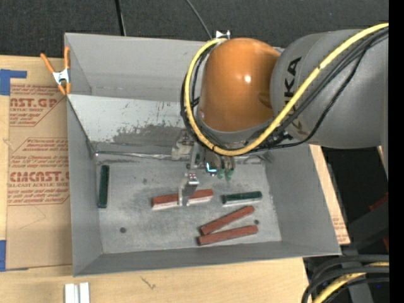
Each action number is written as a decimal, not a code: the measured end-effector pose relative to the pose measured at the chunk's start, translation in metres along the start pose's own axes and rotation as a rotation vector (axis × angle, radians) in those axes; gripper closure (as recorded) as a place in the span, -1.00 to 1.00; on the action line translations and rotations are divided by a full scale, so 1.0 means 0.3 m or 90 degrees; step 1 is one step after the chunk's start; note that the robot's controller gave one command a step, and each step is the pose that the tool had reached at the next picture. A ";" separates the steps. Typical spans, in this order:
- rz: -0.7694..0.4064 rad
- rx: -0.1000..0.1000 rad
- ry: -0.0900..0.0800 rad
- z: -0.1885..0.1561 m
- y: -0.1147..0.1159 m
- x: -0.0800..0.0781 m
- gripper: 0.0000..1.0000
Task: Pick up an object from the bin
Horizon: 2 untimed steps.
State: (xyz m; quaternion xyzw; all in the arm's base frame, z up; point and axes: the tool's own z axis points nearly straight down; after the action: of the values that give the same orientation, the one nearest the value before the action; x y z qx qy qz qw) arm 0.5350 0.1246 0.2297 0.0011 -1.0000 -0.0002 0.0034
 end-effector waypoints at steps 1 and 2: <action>0.001 -0.001 -0.005 -0.015 -0.002 -0.005 -1.00; 0.030 -0.002 -0.010 0.110 -0.038 0.029 -1.00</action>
Offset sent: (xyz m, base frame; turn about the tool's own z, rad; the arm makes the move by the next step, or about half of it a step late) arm -0.0280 -0.0306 -0.0941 0.1188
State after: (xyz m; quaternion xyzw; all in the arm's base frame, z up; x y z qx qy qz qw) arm 0.5262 0.1131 0.1967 -0.0224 -0.9997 -0.0015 -0.0043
